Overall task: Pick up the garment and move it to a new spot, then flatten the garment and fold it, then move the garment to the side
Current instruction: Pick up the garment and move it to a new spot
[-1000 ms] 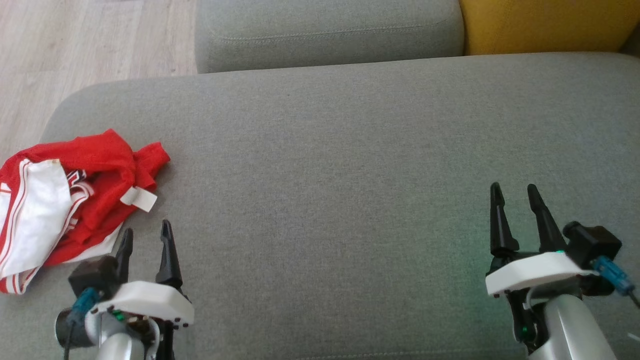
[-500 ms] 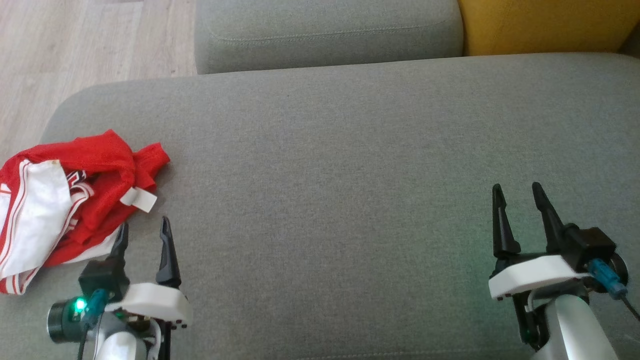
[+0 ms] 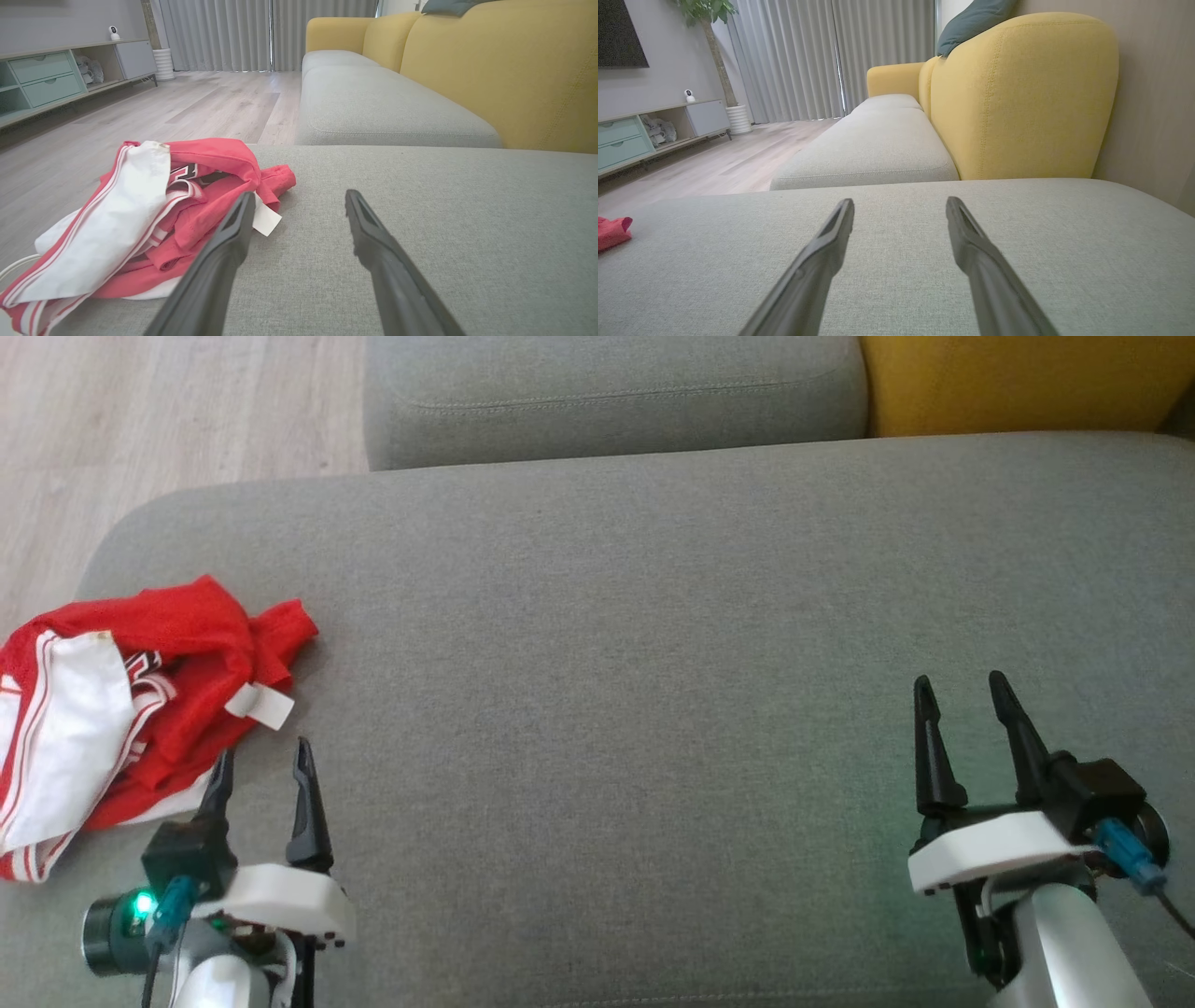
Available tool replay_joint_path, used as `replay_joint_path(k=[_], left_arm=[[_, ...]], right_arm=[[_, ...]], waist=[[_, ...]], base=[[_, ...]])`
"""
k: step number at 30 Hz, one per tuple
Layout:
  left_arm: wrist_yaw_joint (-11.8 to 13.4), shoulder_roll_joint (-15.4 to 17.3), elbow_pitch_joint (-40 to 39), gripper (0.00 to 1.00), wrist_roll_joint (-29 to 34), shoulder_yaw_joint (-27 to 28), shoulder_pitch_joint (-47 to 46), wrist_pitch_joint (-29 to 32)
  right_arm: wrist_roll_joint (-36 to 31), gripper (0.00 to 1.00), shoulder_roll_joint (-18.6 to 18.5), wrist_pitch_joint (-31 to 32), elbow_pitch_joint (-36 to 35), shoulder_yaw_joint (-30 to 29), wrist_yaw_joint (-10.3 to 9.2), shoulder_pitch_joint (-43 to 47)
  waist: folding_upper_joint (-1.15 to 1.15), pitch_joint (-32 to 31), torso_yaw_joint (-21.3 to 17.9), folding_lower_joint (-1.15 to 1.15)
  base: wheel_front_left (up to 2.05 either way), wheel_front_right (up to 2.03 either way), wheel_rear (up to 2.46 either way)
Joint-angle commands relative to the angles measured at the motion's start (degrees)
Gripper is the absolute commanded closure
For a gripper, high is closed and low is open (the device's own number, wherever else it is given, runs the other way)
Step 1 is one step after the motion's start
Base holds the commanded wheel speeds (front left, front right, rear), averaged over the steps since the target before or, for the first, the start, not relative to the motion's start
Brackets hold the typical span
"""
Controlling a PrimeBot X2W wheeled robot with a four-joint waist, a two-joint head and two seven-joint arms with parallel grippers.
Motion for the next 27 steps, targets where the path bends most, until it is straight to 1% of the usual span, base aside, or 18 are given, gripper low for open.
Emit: replay_joint_path(k=[1,4,7,11,12,16,21,27], left_arm=[[-0.3,0.3,-1.6,0.0,-0.5,2.1,-2.6,-0.7],[-0.7,0.3,-1.2,0.0,-0.7,2.0,-2.9,-0.7],[-1.0,0.3,-1.0,0.0,-0.8,1.9,-3.2,-0.7],[-0.5,0.2,-1.5,0.0,-2.0,1.3,-3.3,-0.7],[-0.5,0.2,-1.5,0.0,-2.0,1.3,-3.3,-0.7],[-0.1,0.2,-1.7,0.0,-2.2,1.1,-2.9,-0.7],[-0.3,0.2,-0.9,0.0,-1.5,2.8,-2.3,-0.7],[-0.6,0.2,-0.3,0.0,-1.0,5.7,-0.9,-0.7]], right_arm=[[0.0,0.0,-0.4,-0.6,-1.7,1.9,0.43,-3.3],[-0.5,0.0,-0.4,-0.6,-1.5,2.7,0.43,-3.3],[-0.5,0.0,-0.4,-0.6,-1.6,3.3,0.43,-3.3],[0.0,0.0,-0.4,-0.6,-1.6,4.3,0.43,-3.4],[0.0,0.0,-0.4,-0.6,-1.6,4.3,0.43,-3.4],[0.6,0.0,-0.4,-0.6,-1.2,5.0,0.43,-3.1],[1.3,0.0,-0.4,-0.6,-1.0,5.8,0.43,-2.9],[2.0,0.0,-0.4,-0.6,-0.6,7.4,0.43,-2.6]], waist=[[0.0,0.1,0.5,0.0],[0.0,0.3,1.9,0.0],[0.0,0.4,4.3,0.0],[0.0,0.7,8.7,0.0],[0.0,0.7,8.7,0.0],[0.0,0.5,13.8,0.0],[0.0,0.1,19.9,0.0],[0.0,-0.4,25.5,0.0]], base=[[0.0,0.0,0.0],[0.0,0.0,0.0],[0.0,0.0,0.0],[0.0,0.0,0.0],[0.0,0.0,0.0],[0.0,0.0,0.0],[0.0,0.0,0.0],[0.0,0.0,0.0]])
